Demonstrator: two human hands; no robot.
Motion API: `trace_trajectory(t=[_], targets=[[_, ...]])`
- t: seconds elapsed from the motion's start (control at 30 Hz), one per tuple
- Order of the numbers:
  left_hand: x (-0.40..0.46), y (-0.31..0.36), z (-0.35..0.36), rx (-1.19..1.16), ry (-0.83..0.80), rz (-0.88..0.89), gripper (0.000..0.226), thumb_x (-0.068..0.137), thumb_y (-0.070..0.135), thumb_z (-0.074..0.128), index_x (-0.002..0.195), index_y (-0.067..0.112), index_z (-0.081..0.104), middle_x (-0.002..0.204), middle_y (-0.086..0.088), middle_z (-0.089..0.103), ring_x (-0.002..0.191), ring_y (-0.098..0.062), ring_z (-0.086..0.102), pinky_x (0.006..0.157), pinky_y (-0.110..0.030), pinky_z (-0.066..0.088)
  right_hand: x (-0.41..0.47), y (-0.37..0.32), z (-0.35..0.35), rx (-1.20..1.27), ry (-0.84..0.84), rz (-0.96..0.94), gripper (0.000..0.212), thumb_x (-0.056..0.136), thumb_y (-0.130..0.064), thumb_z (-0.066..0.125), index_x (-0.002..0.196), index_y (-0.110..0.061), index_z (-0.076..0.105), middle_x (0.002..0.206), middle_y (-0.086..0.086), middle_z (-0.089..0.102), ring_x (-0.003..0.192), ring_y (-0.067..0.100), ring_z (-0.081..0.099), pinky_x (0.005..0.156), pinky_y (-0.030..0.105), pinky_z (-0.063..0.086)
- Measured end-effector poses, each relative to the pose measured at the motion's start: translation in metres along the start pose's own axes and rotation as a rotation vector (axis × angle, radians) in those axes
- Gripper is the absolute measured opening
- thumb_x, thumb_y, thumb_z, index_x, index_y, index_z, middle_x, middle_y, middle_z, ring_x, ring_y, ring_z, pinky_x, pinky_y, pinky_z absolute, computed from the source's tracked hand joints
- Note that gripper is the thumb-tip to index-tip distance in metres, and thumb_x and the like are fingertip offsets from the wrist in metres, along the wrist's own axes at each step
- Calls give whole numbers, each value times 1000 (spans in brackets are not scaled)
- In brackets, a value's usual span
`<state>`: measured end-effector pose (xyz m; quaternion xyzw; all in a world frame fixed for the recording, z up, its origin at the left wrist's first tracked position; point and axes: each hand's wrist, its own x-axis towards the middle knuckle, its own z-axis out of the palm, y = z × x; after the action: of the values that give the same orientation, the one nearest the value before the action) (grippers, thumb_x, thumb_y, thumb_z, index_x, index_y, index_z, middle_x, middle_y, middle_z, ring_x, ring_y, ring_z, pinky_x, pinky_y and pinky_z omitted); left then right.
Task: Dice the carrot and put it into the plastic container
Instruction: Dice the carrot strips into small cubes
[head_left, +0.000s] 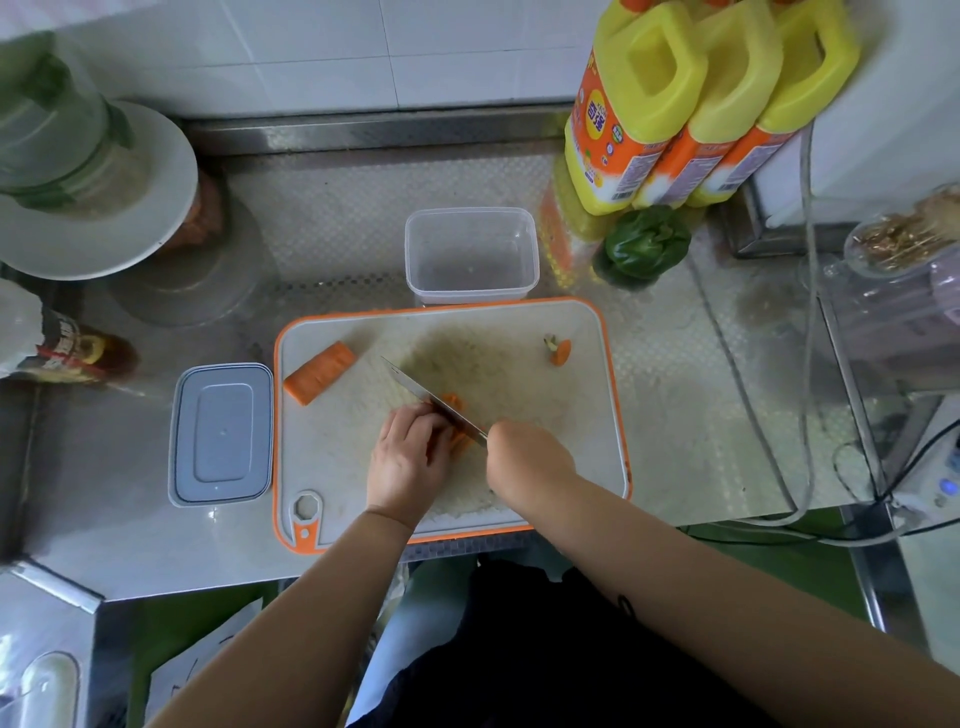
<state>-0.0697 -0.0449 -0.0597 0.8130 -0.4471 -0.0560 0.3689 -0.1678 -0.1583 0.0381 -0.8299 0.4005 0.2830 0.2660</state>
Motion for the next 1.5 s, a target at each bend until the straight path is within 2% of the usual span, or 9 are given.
trace_trajectory(t=[0.17, 0.3, 0.43, 0.63, 0.77, 0.97, 1.17, 1.4, 1.5], targets=[[-2, -1, 0, 13, -10, 4, 13, 86, 15, 64, 88, 4, 70, 98, -8, 64, 90, -24, 56, 78, -28, 46, -2, 2, 16, 5, 79, -17, 25, 93, -3, 46, 117, -4, 53, 105, 12, 64, 96, 29, 63, 76, 35, 51], [-3, 2, -3, 34, -13, 36, 13, 86, 16, 63, 86, 5, 69, 97, -8, 63, 91, -26, 57, 77, -29, 47, 6, 10, 11, 117, 45, -18, 17, 97, -20, 48, 108, -9, 56, 98, 9, 63, 92, 28, 61, 68, 32, 44], [-2, 5, -7, 40, -20, 10, 17, 86, 21, 61, 85, 7, 70, 96, -5, 63, 92, -23, 56, 72, -27, 48, 10, 18, 6, 178, 20, -29, 31, 99, -37, 45, 103, -9, 56, 86, 6, 57, 87, 30, 60, 67, 32, 44], [0, 5, -11, 33, -21, -15, 19, 87, 21, 60, 87, 6, 70, 96, -6, 63, 94, -21, 55, 76, -25, 46, -5, 16, 6, 116, 121, -98, 30, 101, -34, 41, 102, -8, 56, 83, 9, 58, 80, 29, 59, 63, 33, 43], [-1, 1, -9, 20, -57, -19, 15, 84, 19, 62, 85, 6, 70, 96, -5, 63, 91, -23, 57, 73, -31, 48, -14, 10, 7, 74, 154, -140, 27, 100, -32, 42, 104, -8, 54, 82, 5, 54, 83, 29, 62, 63, 32, 40], [-2, -2, -8, 4, -45, -5, 7, 81, 10, 67, 84, 5, 70, 94, -5, 64, 89, -22, 57, 76, -30, 48, -13, 5, 6, 41, 90, -64, 15, 99, -21, 46, 105, -11, 56, 83, 3, 55, 86, 27, 62, 65, 32, 41], [-6, -3, -4, -16, -9, -8, 17, 87, 17, 62, 85, 4, 72, 96, -6, 66, 92, -22, 57, 80, -28, 48, -1, -8, 3, -7, -3, 26, 21, 93, -3, 48, 110, -9, 59, 103, 9, 63, 96, 29, 61, 79, 35, 50], [-4, -3, -6, -40, -12, 28, 20, 89, 17, 59, 85, 2, 72, 95, -8, 66, 91, -23, 57, 82, -25, 47, -3, -7, 19, 11, 68, 4, 22, 95, -7, 44, 113, -7, 57, 110, 12, 63, 101, 29, 62, 83, 36, 51], [-5, -4, -8, -23, -28, 41, 20, 89, 19, 59, 85, 4, 72, 95, -8, 64, 91, -24, 56, 80, -29, 48, 2, -1, 17, 79, 63, 12, 19, 96, -18, 48, 111, -10, 58, 108, 11, 64, 100, 30, 61, 80, 35, 49]])
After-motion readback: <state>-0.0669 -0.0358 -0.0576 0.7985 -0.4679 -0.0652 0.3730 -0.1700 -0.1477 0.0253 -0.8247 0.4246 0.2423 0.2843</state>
